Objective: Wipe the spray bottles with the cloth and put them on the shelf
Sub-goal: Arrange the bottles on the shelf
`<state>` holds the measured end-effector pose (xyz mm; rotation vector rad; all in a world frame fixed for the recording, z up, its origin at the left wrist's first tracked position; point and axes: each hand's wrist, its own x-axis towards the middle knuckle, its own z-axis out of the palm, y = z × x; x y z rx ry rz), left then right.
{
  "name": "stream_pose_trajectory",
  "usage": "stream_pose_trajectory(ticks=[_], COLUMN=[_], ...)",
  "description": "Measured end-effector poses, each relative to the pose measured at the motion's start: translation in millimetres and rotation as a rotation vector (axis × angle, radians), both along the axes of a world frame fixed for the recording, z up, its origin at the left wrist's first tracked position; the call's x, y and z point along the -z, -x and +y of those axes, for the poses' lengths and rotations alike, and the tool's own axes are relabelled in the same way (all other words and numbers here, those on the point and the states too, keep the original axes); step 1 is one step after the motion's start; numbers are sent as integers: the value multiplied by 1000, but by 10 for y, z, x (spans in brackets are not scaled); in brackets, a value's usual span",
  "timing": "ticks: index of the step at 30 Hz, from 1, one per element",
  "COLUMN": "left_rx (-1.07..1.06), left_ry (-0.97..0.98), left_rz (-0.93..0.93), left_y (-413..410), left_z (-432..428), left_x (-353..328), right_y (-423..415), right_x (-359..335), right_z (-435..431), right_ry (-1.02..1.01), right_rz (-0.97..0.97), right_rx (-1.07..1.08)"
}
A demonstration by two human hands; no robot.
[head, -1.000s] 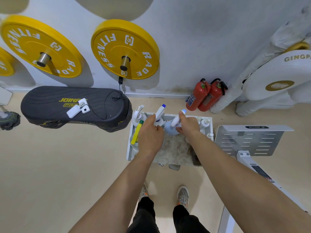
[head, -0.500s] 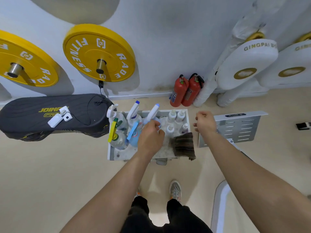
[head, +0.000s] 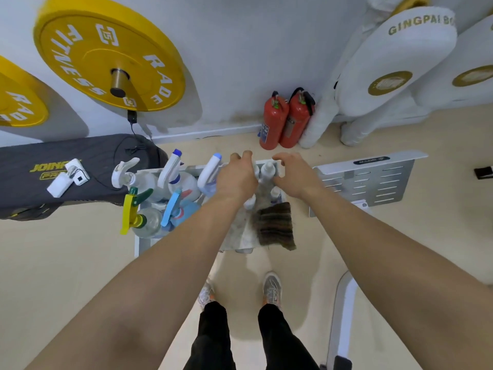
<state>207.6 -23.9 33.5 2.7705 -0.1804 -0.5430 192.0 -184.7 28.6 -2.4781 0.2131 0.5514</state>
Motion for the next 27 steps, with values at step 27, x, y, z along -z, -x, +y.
stream_pose_trajectory(ticks=[27], left_rx=[-355], left_ry=[294], left_rz=[34], left_y=[144], left_z=[-28], left_x=[111], right_y=[194], right_x=[355], right_z=[-48], right_ry=[-158], right_rz=[-114], right_rx=[379])
